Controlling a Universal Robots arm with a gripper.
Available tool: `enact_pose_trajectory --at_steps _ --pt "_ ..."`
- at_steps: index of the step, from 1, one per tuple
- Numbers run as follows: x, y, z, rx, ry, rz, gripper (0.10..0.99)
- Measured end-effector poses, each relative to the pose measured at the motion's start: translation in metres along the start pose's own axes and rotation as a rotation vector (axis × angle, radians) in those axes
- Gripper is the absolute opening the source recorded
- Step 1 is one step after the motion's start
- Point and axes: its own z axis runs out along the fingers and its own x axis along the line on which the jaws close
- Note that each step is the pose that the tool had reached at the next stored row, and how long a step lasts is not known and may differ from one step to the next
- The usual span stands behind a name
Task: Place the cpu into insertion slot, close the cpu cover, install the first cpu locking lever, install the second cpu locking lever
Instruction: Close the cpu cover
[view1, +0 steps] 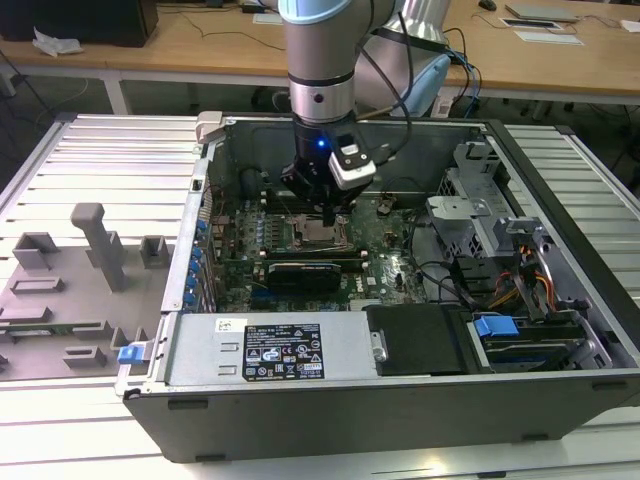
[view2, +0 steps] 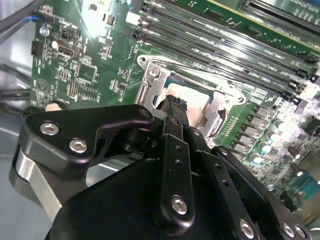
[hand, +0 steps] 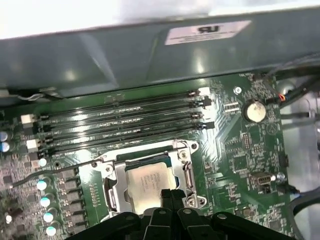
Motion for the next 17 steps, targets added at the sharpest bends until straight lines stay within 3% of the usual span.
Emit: enact_pose_trajectory --at_steps 4,8,9,10,14,17 --pt "0.0001 0.0001 0.0 -0.006 -0.0026 -0.07 0.106" --pt "0.0 0.0001 0.0 -0.007 0.0007 -0.075 0.106" --pt "0.0001 0.0 0.0001 -0.006 0.0097 -0.075 0.106" --pt "0.0001 -0.0001 0.0001 -0.011 0.0286 -0.075 0.106" --pt "0.0 -0.0004 0.0004 -0.023 0.0768 -0.077 0.106" --pt "0.0 -0.0004 0.0003 -0.023 0.0778 -0.077 0.106"
